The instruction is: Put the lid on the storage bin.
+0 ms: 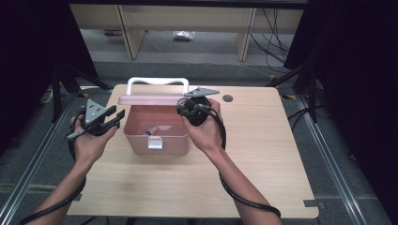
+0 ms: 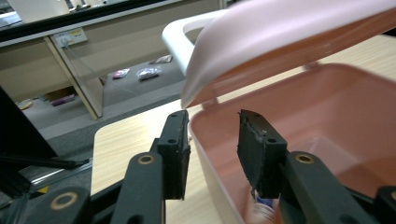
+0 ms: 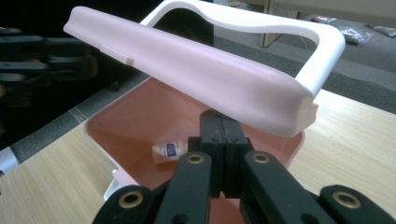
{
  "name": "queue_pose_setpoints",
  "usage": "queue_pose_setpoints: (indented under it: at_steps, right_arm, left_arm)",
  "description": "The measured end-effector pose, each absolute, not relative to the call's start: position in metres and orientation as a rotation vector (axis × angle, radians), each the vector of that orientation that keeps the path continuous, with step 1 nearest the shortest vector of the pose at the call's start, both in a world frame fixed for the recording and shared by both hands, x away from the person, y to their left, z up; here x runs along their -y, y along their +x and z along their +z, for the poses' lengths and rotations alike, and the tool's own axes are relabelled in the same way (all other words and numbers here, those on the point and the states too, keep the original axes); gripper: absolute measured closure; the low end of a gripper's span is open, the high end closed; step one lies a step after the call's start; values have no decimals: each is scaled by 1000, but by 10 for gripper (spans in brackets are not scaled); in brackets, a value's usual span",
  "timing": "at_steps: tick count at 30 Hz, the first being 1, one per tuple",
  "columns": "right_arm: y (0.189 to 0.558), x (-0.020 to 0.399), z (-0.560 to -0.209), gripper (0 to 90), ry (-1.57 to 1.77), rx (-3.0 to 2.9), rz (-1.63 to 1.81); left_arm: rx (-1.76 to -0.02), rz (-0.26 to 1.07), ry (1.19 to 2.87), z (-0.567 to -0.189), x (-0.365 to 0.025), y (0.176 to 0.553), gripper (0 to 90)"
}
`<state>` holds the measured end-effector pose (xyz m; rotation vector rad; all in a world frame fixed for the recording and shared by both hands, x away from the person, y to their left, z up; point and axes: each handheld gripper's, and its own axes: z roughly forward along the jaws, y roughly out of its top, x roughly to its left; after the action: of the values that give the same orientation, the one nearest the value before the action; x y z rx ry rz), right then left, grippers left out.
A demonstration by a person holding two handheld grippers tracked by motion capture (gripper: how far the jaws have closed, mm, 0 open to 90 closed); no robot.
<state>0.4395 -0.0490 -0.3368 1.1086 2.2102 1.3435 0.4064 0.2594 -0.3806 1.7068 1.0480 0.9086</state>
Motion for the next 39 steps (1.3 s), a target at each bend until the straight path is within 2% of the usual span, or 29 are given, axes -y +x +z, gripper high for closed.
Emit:
queue_pose_setpoints:
  at_steps: [2,8,12,25,39]
  right_arm:
    - [439,49,-338,900,1101,-2211,1336]
    - [437,51,-341,900,1108,-2210,1341]
    - [437,51,-343,900,1084,-2216,1341]
    - [431,50,-351,900,1114,-2240,1329]
    - [425,51,-364,900,1124,-2286,1289]
  left_arm:
    - [-1037,880,1678,-374,-261,397,649]
    - [-988,861,1595,-353,-261,379,824]
    - [-954,840,1563,-348,-255,377,882]
    - [-902,831,1570,-354,-242,386,892]
    - [-908,824,1565,-365,-244,374,884]
